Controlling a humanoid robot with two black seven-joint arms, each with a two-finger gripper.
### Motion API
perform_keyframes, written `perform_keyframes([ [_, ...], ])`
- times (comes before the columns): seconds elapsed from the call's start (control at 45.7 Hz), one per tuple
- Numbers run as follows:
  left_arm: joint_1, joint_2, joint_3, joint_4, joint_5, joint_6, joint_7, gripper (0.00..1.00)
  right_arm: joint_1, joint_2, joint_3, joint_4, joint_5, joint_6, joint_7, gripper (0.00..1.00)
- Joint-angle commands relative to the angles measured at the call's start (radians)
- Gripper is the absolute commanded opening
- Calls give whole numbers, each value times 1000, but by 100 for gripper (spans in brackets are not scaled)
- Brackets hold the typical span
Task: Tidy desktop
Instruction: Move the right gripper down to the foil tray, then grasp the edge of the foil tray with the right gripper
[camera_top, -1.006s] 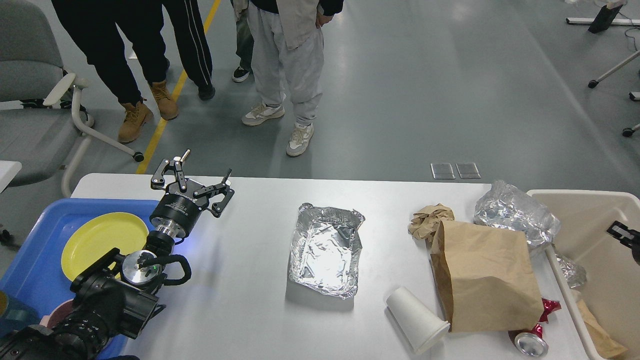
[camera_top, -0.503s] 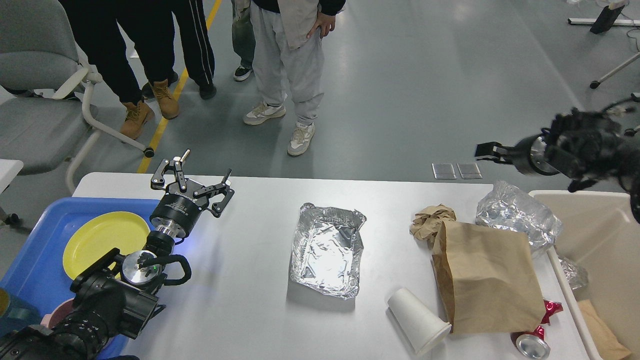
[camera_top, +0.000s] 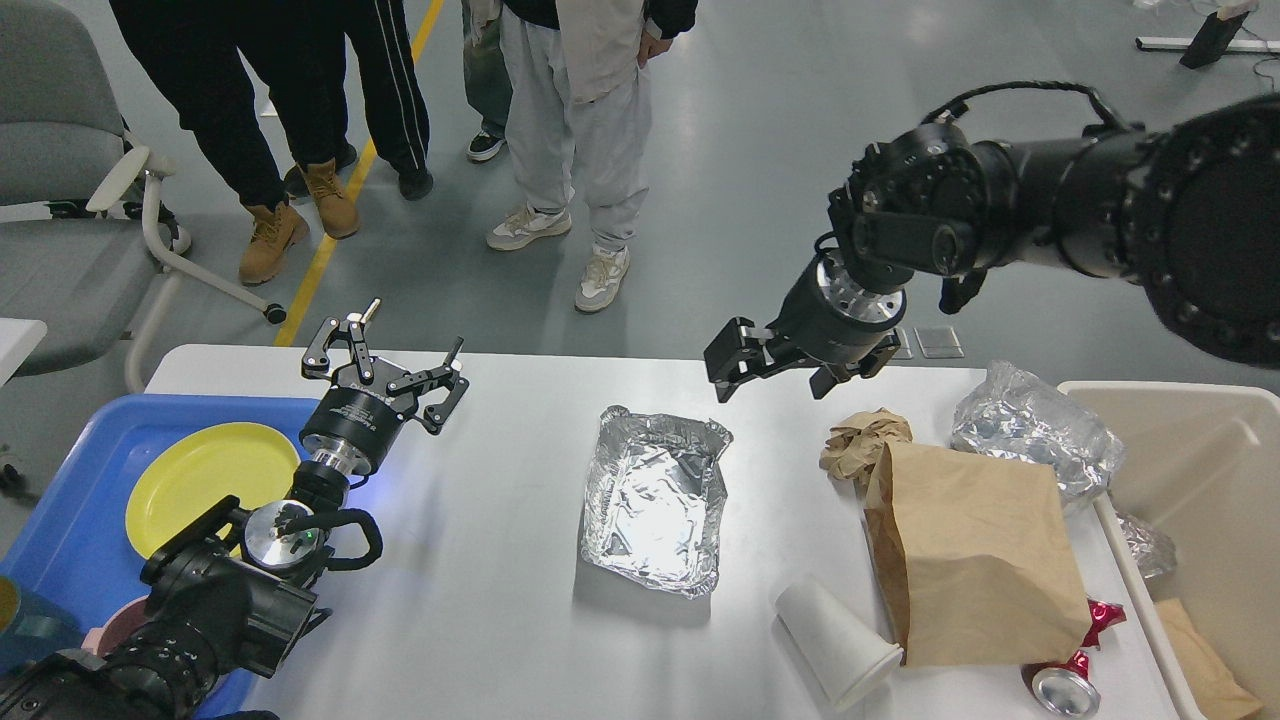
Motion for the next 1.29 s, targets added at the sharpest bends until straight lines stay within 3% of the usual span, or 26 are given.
perform_keyframes([
  [0.0,0,0,0,0,0,0,0,96,50,19,49,26,0,38,-2,100],
  [0.219,0,0,0,0,0,0,0,96,-244,18,100,-94,0,-109,-6,100],
  [0.503,0,0,0,0,0,0,0,96,-571,20,89,-246,-2,-377,-15,100],
  [0.831,0,0,0,0,0,0,0,96,-712,57,102,-373,0,-469,-29,100],
  [1.006,0,0,0,0,0,0,0,96,-741,66,123,-381,0,-532,-31,93],
  [1.05,0,0,0,0,0,0,0,96,-746,71,126,-381,0,-549,-38,88],
  [1.137,0,0,0,0,0,0,0,96,-755,75,126,-379,-2,-558,-86,59],
  [1.269,0,0,0,0,0,0,0,96,-768,78,128,-379,0,-571,-110,36],
])
